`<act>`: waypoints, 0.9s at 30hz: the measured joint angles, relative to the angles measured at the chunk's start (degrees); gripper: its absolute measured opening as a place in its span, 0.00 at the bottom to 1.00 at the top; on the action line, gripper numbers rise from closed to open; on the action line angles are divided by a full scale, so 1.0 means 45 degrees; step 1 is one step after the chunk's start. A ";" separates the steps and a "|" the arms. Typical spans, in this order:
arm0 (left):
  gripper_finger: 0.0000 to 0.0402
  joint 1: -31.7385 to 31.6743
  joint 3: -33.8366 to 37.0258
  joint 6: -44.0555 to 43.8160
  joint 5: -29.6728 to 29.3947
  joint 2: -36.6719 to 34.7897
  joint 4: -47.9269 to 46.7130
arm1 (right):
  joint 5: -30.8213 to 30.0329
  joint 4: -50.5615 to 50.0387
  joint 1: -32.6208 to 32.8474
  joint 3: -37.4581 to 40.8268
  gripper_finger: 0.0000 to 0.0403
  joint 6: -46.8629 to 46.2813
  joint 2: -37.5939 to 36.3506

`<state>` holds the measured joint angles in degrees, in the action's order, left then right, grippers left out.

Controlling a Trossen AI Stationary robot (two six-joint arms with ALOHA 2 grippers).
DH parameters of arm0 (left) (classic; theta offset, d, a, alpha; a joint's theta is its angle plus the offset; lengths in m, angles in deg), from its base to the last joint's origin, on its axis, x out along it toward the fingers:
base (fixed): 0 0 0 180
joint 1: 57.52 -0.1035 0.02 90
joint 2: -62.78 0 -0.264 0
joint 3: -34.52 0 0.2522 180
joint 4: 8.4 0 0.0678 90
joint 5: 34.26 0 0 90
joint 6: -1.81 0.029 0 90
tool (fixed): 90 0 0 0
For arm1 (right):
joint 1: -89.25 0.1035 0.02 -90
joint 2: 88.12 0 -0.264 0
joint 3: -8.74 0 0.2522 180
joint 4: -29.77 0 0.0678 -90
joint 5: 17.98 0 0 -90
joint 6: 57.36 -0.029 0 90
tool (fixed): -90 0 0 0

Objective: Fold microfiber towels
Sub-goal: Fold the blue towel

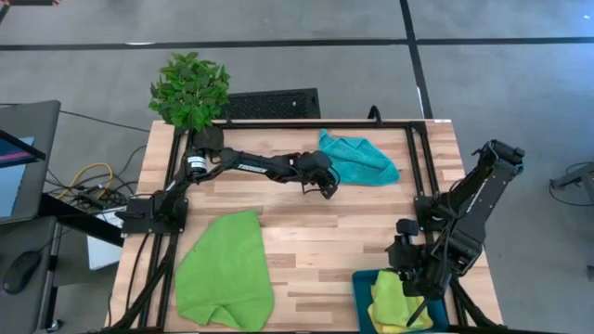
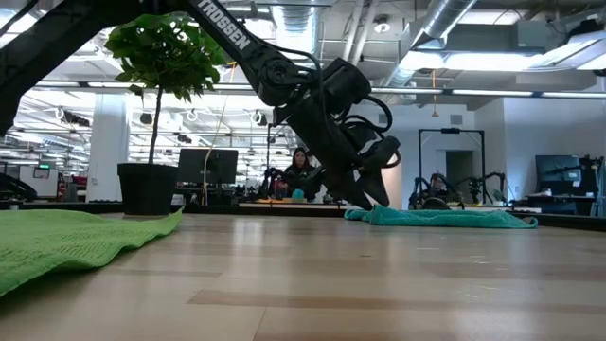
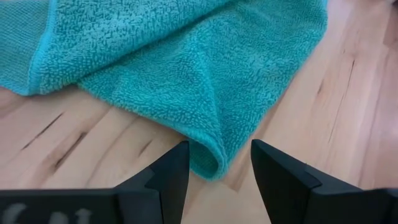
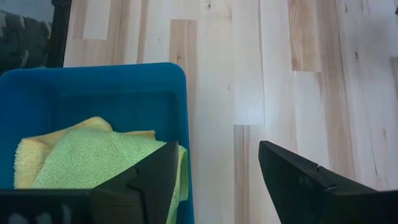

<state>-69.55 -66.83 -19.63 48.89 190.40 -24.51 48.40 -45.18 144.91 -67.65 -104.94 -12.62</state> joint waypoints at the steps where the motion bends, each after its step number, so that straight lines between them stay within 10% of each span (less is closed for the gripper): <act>1: 0.41 0.0000 0.0000 0.0070 -0.0003 0.0000 -0.0019 | 0.0000 0.0000 0.0000 0.0000 0.62 0.0000 0.0000; 27: 0.00 -0.0024 0.0005 0.0710 0.0432 -0.0066 -0.1527 | 0.0223 0.0019 0.0000 0.0000 0.62 -0.0005 0.0000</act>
<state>-69.66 -66.81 -16.43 50.83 190.10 -31.38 49.40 -45.09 144.91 -67.65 -104.96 -12.62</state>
